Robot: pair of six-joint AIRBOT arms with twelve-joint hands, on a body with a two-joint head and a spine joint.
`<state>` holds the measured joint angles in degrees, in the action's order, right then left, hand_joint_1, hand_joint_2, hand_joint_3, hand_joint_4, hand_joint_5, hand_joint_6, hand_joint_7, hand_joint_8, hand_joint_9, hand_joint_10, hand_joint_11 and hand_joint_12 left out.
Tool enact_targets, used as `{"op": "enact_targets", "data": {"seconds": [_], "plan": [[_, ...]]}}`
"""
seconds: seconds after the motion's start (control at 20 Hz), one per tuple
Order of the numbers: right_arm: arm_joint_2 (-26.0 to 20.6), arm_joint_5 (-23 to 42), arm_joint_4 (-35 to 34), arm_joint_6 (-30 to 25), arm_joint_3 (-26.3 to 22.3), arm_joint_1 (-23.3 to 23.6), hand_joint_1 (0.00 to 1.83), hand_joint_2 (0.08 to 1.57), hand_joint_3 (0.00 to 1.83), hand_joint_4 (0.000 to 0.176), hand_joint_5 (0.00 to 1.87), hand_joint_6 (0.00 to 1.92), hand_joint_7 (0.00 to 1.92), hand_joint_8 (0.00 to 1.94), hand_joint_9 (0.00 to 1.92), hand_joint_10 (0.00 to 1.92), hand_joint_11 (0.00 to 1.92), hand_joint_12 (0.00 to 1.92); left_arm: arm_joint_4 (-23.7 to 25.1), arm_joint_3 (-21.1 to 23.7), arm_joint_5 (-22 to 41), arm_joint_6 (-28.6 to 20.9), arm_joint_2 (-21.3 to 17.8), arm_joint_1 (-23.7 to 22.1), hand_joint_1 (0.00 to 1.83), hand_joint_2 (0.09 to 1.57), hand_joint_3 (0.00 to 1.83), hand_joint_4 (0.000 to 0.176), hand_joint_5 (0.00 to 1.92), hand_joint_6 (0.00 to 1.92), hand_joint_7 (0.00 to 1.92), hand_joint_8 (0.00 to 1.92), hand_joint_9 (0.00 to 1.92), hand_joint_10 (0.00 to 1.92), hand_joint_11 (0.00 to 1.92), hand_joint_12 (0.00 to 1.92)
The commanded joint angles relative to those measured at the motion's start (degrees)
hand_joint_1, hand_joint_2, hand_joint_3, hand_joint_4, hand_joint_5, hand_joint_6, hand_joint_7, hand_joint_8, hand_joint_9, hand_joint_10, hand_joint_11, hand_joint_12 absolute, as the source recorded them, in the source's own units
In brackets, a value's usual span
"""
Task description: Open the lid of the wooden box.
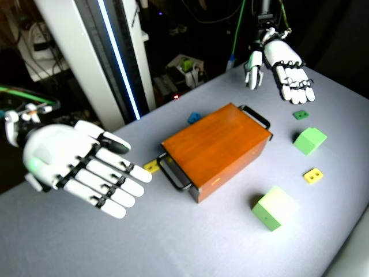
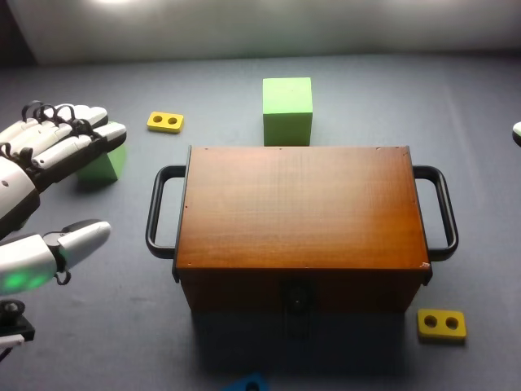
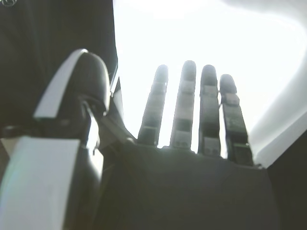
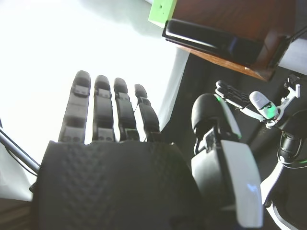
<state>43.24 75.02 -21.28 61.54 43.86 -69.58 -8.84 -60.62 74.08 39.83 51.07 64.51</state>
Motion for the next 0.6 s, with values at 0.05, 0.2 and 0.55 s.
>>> {"op": "enact_targets", "data": {"seconds": [0.05, 0.2, 0.55], "plan": [[-0.15, 6.98, 0.01, -0.23, 0.01, -0.06, 0.49, 1.37, 0.03, 0.000, 0.01, 0.01, 0.00, 0.00, 0.00, 0.00, 0.00, 0.00, -0.61, -0.12, 6.88, -0.37, -0.45, -0.23, 0.34, 1.37, 0.01, 0.000, 0.15, 0.01, 0.03, 0.00, 0.00, 0.00, 0.00, 0.00], [-0.02, 6.65, -0.04, -0.23, 0.04, -0.06, 0.45, 1.38, 0.03, 0.000, 0.01, 0.01, 0.00, 0.00, 0.00, 0.00, 0.00, 0.00, -0.39, -0.13, 5.98, -0.39, -0.46, -0.21, 0.31, 1.38, 0.01, 0.000, 0.15, 0.00, 0.03, 0.00, 0.00, 0.00, 0.01, 0.00], [1.07, 2.83, -0.03, -0.24, 0.78, -0.03, 0.48, 1.38, 0.01, 0.000, 0.03, 0.01, 0.00, 0.00, 0.00, 0.00, 0.00, 0.00, 2.16, -0.40, 0.92, -1.81, -0.65, -0.02, 0.30, 1.39, 0.00, 0.000, 0.15, 0.01, 0.04, 0.01, 0.00, 0.00, 0.00, 0.00]]}}
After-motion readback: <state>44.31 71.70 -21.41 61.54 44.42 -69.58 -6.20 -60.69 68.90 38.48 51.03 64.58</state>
